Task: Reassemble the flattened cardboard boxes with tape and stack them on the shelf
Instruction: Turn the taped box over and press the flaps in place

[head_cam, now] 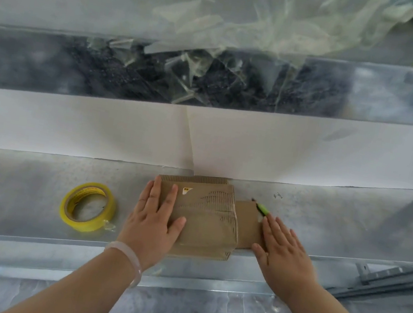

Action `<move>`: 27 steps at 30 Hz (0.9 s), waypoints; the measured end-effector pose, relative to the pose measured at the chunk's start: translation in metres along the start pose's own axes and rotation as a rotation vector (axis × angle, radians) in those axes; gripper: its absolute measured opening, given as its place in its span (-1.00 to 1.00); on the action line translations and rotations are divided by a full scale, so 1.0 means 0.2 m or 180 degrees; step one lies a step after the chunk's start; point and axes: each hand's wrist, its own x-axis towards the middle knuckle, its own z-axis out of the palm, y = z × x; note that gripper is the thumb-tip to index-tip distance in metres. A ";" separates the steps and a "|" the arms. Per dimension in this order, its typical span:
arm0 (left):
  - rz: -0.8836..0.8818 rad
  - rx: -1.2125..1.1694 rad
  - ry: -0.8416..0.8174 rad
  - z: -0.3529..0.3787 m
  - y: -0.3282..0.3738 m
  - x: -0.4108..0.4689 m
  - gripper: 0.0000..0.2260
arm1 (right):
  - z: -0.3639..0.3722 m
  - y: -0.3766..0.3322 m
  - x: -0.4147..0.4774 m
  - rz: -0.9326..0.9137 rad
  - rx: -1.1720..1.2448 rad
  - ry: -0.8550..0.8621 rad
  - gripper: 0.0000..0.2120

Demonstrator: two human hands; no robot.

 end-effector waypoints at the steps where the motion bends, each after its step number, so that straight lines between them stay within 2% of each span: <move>1: -0.0019 -0.0002 -0.0006 0.00 0.00 -0.01 -0.22 | -0.01 0.03 0.02 0.0103 0.0024 0.0001 -0.08; 4: -0.0168 -0.0009 0.0032 -0.02 0.02 -0.03 -0.21 | -0.07 0.10 0.07 0.0468 -0.0085 -0.0116 -0.29; 7: -0.0298 0.0260 0.0105 -0.08 0.05 -0.03 -0.30 | -0.12 0.15 0.10 0.0572 -0.0080 -0.0064 -0.35; 9: -0.0239 0.0317 0.0059 -0.14 0.06 0.01 -0.32 | -0.14 0.12 0.06 0.0449 0.0268 0.0409 -0.40; 11: 0.0047 0.0176 -0.0144 -0.18 0.07 0.08 -0.29 | -0.15 0.03 -0.01 0.0303 0.1003 0.1021 -0.58; 12: 0.0226 0.0119 -0.0262 -0.19 0.08 0.11 -0.28 | -0.15 -0.04 -0.05 0.0274 0.1328 0.1045 -0.69; 15: 0.0506 0.0226 -0.0532 -0.19 0.15 0.18 -0.26 | -0.15 -0.24 -0.15 0.0318 0.1915 -0.0026 -0.69; 16: 0.0489 0.0259 -0.0535 -0.19 0.17 0.18 -0.26 | -0.14 -0.28 -0.16 0.0341 0.2216 -0.0168 -0.71; 17: 0.0447 0.0254 -0.0481 -0.18 0.18 0.17 -0.26 | -0.13 -0.30 -0.16 0.0387 0.2487 -0.0132 -0.75; 19: 0.0397 0.0148 -0.0273 -0.20 0.19 0.12 -0.23 | -0.14 -0.32 -0.18 0.0406 0.2547 0.0090 -0.78; 22: 0.0405 -0.0398 0.0255 -0.27 0.18 -0.04 -0.19 | -0.20 -0.31 -0.24 0.0316 0.2535 0.0625 -0.70; 25: 0.0415 -0.0953 0.0913 -0.35 0.18 -0.20 -0.15 | -0.32 -0.34 -0.32 -0.0140 0.2954 0.1155 -0.63; 27: 0.0449 -0.1122 0.1308 -0.38 0.18 -0.27 -0.16 | -0.40 -0.37 -0.33 -0.0545 0.2920 0.1582 -0.61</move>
